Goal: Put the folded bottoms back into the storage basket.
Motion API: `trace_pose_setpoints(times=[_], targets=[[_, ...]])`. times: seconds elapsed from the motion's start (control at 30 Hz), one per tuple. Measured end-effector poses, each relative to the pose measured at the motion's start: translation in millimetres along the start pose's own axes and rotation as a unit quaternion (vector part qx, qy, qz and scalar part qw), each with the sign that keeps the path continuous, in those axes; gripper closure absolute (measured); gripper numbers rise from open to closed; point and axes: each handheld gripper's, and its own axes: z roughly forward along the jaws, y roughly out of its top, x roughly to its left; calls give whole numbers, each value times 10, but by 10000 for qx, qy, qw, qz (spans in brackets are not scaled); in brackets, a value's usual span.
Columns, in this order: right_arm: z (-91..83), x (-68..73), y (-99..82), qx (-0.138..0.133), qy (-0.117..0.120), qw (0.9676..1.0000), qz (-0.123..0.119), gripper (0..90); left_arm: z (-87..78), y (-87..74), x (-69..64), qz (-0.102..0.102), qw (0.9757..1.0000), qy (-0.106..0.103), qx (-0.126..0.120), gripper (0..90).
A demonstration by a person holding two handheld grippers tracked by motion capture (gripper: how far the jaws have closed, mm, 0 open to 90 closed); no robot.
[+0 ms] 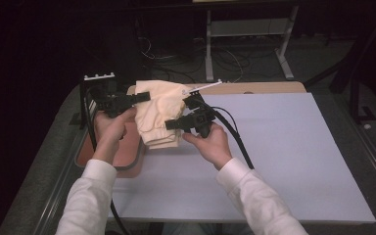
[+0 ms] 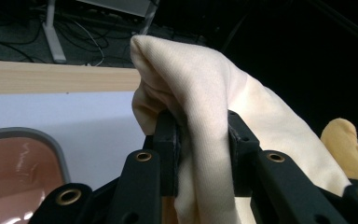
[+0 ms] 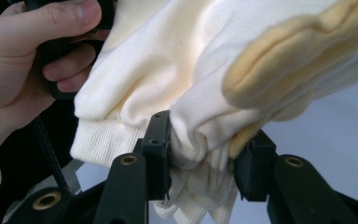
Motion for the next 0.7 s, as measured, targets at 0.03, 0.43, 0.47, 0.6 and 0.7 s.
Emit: trace_pose_setpoints(times=[0.03,0.43,0.47,0.6,0.7], targets=[[29,31,21,8,8,10000,-24,609,-18,2,16,2,10000,8,-4,702],[213,197,150,64,59,9999,-145,607,-256,49,178,-6,9998,146,-149,701],[232,213,159,59,67,9998,-153,607,-277,53,192,-8,9998,154,-159,702],[324,287,194,62,106,9997,-189,606,-352,59,253,-28,9996,202,-193,702],[384,316,205,64,121,9997,-214,605,-393,57,297,-46,9995,240,-203,702]])
